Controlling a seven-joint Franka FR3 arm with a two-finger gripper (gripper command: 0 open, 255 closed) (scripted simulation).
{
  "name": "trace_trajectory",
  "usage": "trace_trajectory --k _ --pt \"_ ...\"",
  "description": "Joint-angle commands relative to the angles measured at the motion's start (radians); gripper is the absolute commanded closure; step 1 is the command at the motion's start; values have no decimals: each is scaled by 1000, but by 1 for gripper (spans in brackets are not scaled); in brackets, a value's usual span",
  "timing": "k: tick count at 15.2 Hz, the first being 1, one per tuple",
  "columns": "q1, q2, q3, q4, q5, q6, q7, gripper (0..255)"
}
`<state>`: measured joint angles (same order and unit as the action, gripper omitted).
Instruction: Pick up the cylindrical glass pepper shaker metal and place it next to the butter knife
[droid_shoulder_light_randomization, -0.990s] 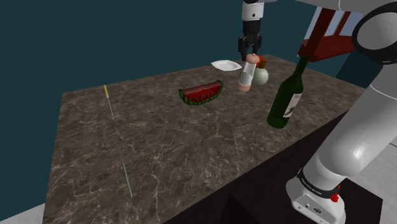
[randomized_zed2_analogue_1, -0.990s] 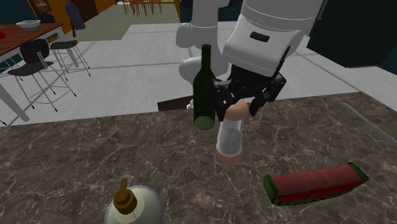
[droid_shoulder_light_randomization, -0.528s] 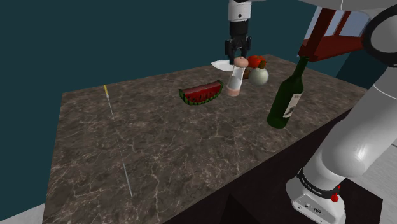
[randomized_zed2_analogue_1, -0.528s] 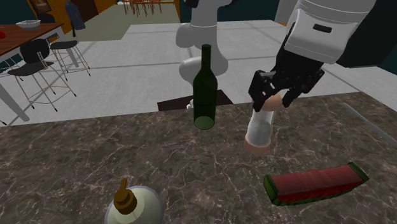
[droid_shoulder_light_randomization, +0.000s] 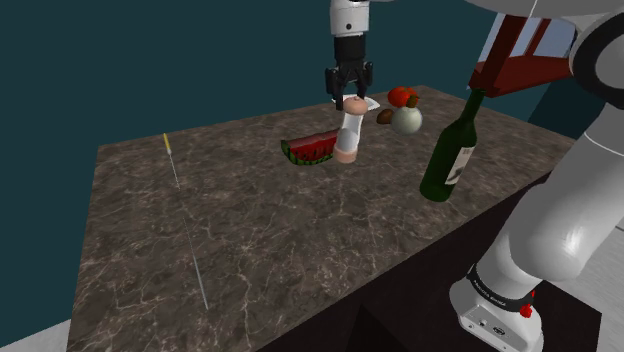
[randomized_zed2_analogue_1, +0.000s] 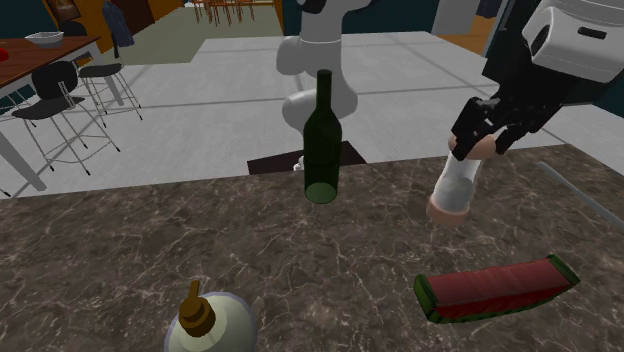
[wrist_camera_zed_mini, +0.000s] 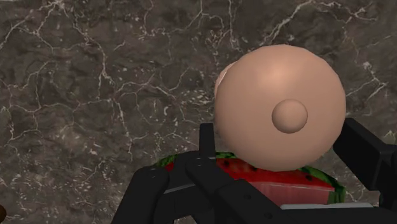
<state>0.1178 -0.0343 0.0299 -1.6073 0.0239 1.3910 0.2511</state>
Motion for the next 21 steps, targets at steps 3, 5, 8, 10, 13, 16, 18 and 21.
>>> trace_trajectory --k 3,5,8,10,13,16,18,21 --pt "48 46 51 53 17 -4 103 255" --pt "73 72 74 85 22 -8 151 255" --pt "110 119 107 143 27 -15 222 255" --pt "136 156 128 190 28 -23 270 255" --pt "178 222 158 275 24 -39 341 255" --pt "225 301 184 382 14 -63 411 255" --pt "260 364 199 470 4 -86 457 255" --pt "323 481 216 645 -18 -140 524 255"
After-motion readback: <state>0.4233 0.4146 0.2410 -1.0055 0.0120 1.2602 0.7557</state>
